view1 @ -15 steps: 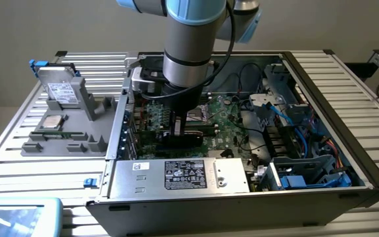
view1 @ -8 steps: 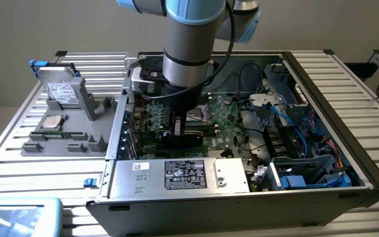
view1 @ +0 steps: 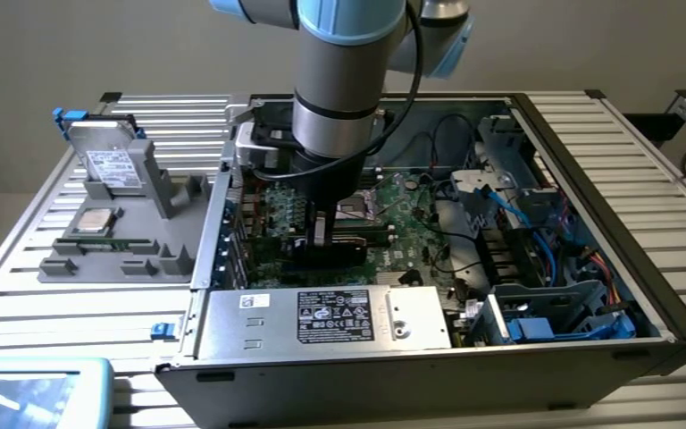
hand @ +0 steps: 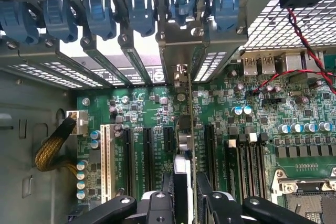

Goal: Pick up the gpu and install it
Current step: 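Insert the gpu into the slot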

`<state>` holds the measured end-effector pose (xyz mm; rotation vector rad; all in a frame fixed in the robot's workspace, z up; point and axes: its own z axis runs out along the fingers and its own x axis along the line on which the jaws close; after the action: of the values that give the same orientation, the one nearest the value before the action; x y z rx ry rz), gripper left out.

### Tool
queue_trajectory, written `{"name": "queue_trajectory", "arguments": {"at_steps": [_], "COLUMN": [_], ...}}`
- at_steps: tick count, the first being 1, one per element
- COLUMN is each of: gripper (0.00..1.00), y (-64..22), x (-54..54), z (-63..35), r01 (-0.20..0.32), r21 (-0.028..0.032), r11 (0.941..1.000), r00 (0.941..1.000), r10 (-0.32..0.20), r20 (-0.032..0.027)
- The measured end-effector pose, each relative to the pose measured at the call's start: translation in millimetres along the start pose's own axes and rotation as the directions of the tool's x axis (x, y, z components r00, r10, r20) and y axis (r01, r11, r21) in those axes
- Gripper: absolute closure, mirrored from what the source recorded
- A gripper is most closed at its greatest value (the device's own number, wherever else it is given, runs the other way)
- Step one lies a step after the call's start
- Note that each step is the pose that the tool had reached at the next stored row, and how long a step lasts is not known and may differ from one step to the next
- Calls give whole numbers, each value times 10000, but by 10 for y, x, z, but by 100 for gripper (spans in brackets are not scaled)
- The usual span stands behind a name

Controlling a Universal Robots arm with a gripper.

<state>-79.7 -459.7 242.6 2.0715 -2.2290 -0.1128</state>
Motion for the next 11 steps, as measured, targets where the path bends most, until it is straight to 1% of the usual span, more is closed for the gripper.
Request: {"name": "queue_trajectory", "arguments": {"at_steps": [8, 11], "gripper": [72, 72], "y": [-17, -1], "x": [-2, -1], "z": [1, 10], "r01": [-9, -1], "r21": [-1, 22], "r11": [10000, 10000], "r00": [10000, 10000], "r10": [9, 1], "r20": [-6, -4]}}
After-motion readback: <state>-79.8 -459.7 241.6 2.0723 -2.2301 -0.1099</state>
